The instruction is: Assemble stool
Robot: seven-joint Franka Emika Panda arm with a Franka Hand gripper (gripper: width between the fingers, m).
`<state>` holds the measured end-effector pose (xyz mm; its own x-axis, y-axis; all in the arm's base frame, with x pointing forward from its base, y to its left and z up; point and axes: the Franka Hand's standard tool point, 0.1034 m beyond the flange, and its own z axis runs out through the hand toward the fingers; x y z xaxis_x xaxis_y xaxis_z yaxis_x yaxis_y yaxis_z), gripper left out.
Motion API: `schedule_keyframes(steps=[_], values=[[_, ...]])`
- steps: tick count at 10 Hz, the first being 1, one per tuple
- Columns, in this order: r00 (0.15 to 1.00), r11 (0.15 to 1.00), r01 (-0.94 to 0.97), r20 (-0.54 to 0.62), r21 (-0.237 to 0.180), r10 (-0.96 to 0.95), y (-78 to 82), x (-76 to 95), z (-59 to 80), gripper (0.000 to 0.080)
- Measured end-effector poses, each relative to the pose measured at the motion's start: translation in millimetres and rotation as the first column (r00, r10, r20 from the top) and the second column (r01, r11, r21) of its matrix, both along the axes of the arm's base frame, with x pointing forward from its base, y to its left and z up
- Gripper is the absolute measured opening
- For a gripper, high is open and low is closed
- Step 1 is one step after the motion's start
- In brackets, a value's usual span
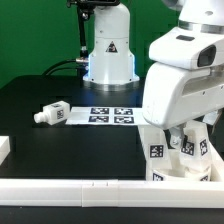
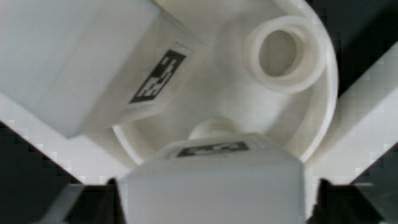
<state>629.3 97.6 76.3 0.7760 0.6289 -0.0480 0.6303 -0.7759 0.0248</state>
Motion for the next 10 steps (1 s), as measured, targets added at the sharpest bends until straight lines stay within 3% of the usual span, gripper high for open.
schedule_keyframes(steps=[1, 4, 5, 7, 8, 10], values=[[0.994, 0.994, 0.106, 0.005, -0.002, -0.106, 0.0, -0.1, -0.3, 0.0334], [0.946, 0.946, 0.323, 0.016, -0.003, -0.323, 0.6, -0.3, -0.6, 0.0334], [0.869, 0.869, 0.494, 0.019, 0.006, -0.494, 2.4, 0.3, -0.9, 0.0334], [0.61, 0.606, 0.791, -0.044, 0.082, -0.791, 2.8, 6.0, -0.6, 0.0334], [0.523, 0.517, 0.851, -0.062, 0.089, -0.85, -2.7, 7.7, -0.4, 0.0334], [0.408, 0.403, 0.912, -0.065, 0.076, -0.911, 0.9, 7.0, -0.6, 0.0334]])
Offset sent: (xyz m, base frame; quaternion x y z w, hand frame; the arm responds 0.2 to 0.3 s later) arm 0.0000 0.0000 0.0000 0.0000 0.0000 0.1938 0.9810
